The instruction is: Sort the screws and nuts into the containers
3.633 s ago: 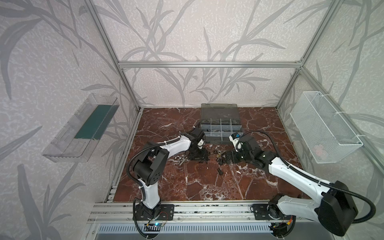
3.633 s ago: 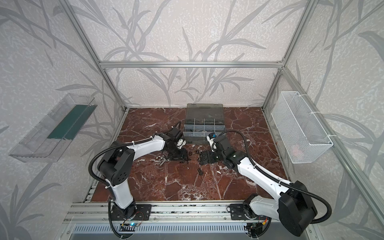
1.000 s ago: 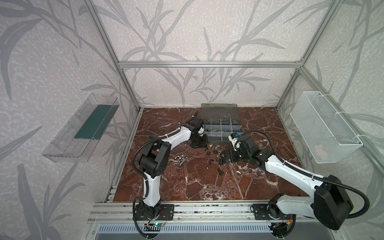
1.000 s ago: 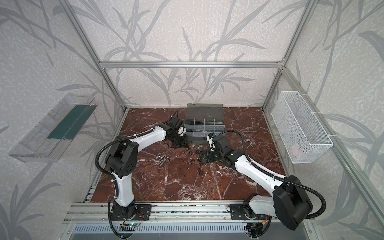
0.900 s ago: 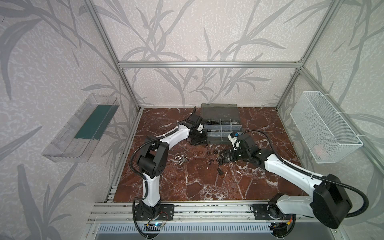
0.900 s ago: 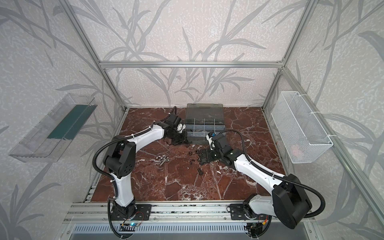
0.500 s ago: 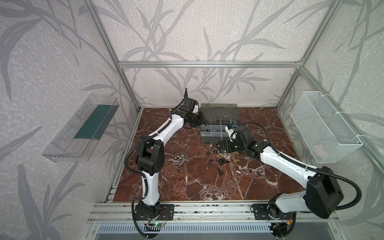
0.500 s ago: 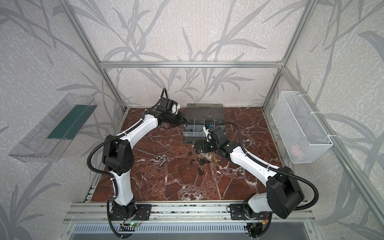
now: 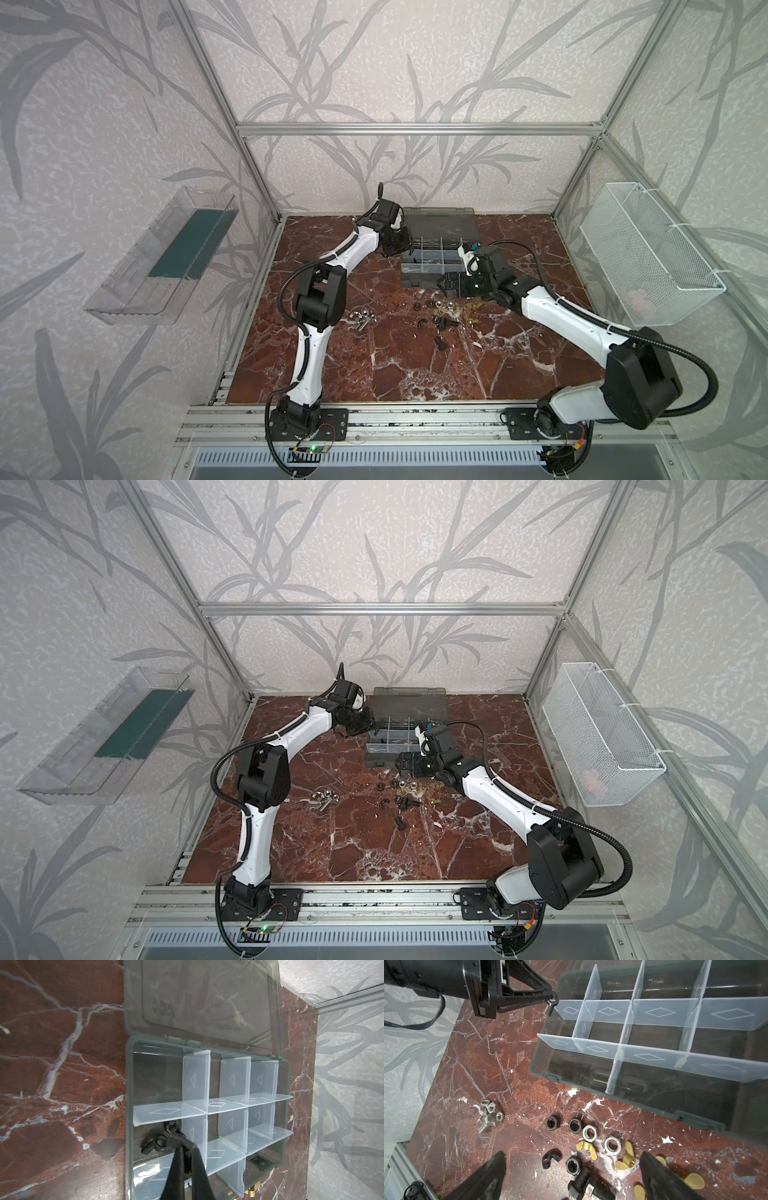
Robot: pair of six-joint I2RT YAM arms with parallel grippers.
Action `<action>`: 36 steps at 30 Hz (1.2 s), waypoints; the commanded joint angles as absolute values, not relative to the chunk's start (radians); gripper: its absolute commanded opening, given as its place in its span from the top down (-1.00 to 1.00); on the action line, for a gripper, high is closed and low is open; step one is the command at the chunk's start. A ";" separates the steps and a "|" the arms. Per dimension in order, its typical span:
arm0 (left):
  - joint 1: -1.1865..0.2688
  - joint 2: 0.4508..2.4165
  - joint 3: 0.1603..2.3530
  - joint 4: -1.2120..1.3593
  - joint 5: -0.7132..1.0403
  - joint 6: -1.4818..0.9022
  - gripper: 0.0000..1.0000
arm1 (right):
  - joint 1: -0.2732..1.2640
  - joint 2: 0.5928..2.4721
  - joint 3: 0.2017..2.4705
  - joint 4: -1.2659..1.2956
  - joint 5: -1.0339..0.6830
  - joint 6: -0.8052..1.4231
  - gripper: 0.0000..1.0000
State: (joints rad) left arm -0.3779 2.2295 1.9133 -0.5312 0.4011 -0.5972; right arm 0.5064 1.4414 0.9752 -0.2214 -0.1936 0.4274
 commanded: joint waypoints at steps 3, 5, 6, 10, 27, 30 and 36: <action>-0.387 2.236 1.905 -0.549 0.367 -0.560 0.93 | 0.502 1.463 0.981 -0.202 -0.219 0.447 -0.98; -0.390 2.239 1.905 -0.558 0.359 -0.551 0.83 | 0.502 1.465 0.983 -0.201 -0.219 0.446 -0.98; -0.391 2.240 1.904 -0.562 0.359 -0.549 0.78 | 0.501 1.465 0.985 -0.200 -0.219 0.447 -0.98; -0.396 2.234 1.882 -0.563 0.354 -0.547 0.70 | 0.501 1.469 0.990 -0.198 -0.224 0.447 -0.98; -0.399 2.129 1.860 -0.603 0.313 -0.502 0.30 | 0.502 1.471 1.003 -0.221 -0.218 0.451 -0.98; -0.399 2.076 1.857 -0.624 0.300 -0.487 0.12 | 0.505 1.472 1.008 -0.241 -0.209 0.440 -0.98; -0.401 1.951 1.834 -0.675 0.258 -0.450 -0.42 | 0.538 1.461 1.007 -0.275 -0.162 0.415 -0.98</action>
